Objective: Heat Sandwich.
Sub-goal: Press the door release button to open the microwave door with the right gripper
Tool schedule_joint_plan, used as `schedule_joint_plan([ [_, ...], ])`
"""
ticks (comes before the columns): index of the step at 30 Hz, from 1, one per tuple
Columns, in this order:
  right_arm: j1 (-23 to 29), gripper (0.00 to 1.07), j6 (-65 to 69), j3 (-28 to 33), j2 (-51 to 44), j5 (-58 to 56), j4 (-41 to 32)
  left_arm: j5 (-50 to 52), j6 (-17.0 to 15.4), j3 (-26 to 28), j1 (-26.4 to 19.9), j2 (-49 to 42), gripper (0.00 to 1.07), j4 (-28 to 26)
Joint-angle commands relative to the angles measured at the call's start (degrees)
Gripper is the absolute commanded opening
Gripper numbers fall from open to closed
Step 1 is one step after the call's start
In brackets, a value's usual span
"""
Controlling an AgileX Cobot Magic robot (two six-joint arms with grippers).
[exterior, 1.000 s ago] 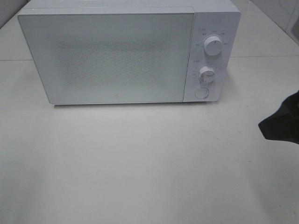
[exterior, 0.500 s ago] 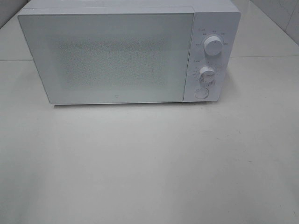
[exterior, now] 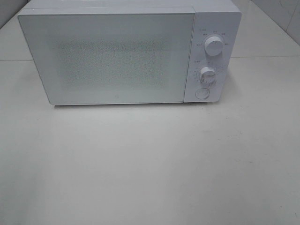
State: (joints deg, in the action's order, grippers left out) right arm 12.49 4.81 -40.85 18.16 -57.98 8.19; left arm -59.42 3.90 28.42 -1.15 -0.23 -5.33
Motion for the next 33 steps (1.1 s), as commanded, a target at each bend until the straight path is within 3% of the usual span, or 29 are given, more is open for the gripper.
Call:
schedule_joint_plan([
  [1, -1.15, 0.75, -0.63, 1.49, -2.69, 0.29, -0.17, 0.52, -0.17, -0.17, -0.17, -1.55, 1.04, -0.29],
  [9, -1.15, 0.75, 0.17, 10.26, -12.2, 2.35, -1.15, 0.52, -0.17, -0.17, -0.17, -1.55, 1.04, -0.29],
  [12, -1.15, 0.75, 0.29, 10.31, -13.46, 2.06, -1.03, 0.52, -0.17, -0.17, -0.17, -1.55, 1.04, -0.29],
  [21, -7.79, 0.75, -0.17, 12.03, -20.11, -1.49, -1.55, 0.52, -0.17, -0.17, -0.17, -1.55, 1.04, -0.29],
  [33, -7.79, 0.75, -1.55, 11.86, -19.94, -1.43, -2.46, 0.52, -0.17, -0.17, -0.17, -1.55, 1.04, -0.29],
])
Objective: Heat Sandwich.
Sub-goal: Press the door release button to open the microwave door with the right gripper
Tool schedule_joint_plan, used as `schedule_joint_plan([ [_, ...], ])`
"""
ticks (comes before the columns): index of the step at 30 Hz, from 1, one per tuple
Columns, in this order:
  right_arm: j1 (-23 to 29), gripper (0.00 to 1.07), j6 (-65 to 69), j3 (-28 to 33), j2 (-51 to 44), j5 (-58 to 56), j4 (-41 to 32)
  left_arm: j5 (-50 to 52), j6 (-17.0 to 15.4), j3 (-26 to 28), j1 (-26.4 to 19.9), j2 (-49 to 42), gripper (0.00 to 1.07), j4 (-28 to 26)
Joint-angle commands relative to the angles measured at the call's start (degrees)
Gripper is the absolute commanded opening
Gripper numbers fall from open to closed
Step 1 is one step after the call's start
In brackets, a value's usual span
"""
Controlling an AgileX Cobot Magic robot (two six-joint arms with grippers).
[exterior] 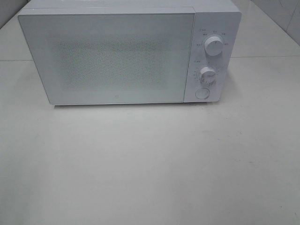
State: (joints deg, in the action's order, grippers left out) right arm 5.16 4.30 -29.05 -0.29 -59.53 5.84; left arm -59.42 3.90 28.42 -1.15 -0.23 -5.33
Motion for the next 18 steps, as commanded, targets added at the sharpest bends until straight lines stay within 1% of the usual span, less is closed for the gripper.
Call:
schedule_joint_plan([
  [1, -0.46, 0.75, -1.03, 0.06, -1.49, 0.11, -0.11, 0.52, -0.17, -0.17, -0.17, -1.55, 1.04, -0.29],
  [15, -0.46, 0.75, -0.97, -0.06, -1.38, 0.34, -0.23, 0.52, -0.17, -0.17, -0.17, -1.55, 1.04, -0.29],
  [18, -0.46, 0.75, -0.97, -1.15, 0.11, 1.09, -0.46, 0.52, -0.17, -0.17, -0.17, -1.55, 1.04, -0.29],
])
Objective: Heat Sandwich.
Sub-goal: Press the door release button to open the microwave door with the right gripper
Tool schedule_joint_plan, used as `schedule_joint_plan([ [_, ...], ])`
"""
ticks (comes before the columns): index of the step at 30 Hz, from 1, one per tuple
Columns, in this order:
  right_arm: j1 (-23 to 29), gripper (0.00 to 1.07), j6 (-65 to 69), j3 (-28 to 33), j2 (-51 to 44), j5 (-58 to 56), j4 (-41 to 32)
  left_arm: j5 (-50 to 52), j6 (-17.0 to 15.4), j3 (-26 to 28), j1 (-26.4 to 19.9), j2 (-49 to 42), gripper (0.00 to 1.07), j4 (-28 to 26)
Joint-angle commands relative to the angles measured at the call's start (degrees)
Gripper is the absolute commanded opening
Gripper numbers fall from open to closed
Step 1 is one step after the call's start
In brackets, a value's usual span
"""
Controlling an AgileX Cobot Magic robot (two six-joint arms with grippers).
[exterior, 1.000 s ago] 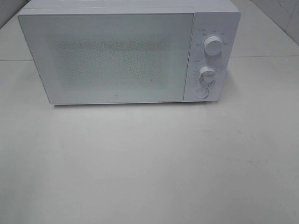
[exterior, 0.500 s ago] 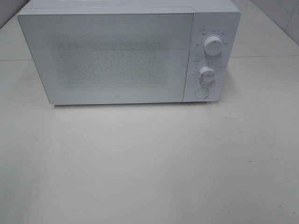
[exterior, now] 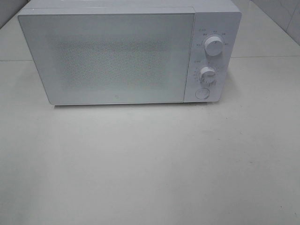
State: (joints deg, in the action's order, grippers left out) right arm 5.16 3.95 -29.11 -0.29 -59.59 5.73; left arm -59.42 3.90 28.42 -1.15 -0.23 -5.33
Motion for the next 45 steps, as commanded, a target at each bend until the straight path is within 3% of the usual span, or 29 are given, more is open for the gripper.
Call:
schedule_joint_plan([
  [1, -0.46, 0.75, -0.63, -2.06, 1.66, 2.46, -0.52, 0.52, -0.17, -0.17, -0.17, -1.55, 1.04, -0.29],
  [45, -0.46, 0.75, -0.57, -3.61, 43.14, 47.44, -1.38, 0.52, -0.17, -0.17, -0.17, -1.55, 1.03, -0.29],
])
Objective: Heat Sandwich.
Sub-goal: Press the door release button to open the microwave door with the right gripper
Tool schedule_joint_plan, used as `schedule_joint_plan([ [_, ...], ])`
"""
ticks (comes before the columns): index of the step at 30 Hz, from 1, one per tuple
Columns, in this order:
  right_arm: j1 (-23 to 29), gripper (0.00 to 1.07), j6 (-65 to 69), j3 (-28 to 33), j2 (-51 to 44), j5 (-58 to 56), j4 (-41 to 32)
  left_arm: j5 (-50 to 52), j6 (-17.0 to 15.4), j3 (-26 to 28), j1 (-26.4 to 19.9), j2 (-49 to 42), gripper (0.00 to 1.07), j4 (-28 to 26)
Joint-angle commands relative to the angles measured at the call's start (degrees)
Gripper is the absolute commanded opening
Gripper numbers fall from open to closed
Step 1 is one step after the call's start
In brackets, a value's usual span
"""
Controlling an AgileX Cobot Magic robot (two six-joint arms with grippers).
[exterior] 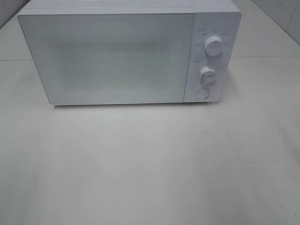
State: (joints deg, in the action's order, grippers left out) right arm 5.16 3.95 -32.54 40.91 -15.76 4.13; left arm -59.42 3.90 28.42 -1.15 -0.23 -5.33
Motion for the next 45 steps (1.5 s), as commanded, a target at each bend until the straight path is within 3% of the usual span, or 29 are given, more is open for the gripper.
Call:
schedule_joint_plan([
  [1, -0.46, 0.75, -0.57, -0.17, 3.67, 5.96, 0.4, 0.52, -0.17, -0.17, -0.17, -1.55, 1.03, -0.29],
  [15, -0.46, 0.75, -1.6, 7.91, 16.79, 35.12, 0.06, 0.52, -0.17, -0.17, -0.17, -1.55, 1.03, -0.29],
  [20, -0.06, 0.75, -4.7, 10.03, 22.57, 43.83, -4.13, 0.52, -0.17, -0.17, -0.17, -1.55, 1.03, -0.29],
  [27, 5.79, 0.75, -16.44, 12.61, 28.76, 54.37, -16.9, 0.52, -0.17, -0.17, -0.17, -1.55, 1.03, -0.29],
  [31, 11.8, 0.75, -21.49, 13.12, 34.32, 60.73, -25.84, 0.52, -0.17, -0.17, -0.17, -1.55, 1.03, -0.29],
  [45, 24.41, 0.75, -21.08, 13.12, 49.9, 73.91, -35.07, 0.52, -0.17, -0.17, -0.17, -1.55, 1.03, -0.29],
])
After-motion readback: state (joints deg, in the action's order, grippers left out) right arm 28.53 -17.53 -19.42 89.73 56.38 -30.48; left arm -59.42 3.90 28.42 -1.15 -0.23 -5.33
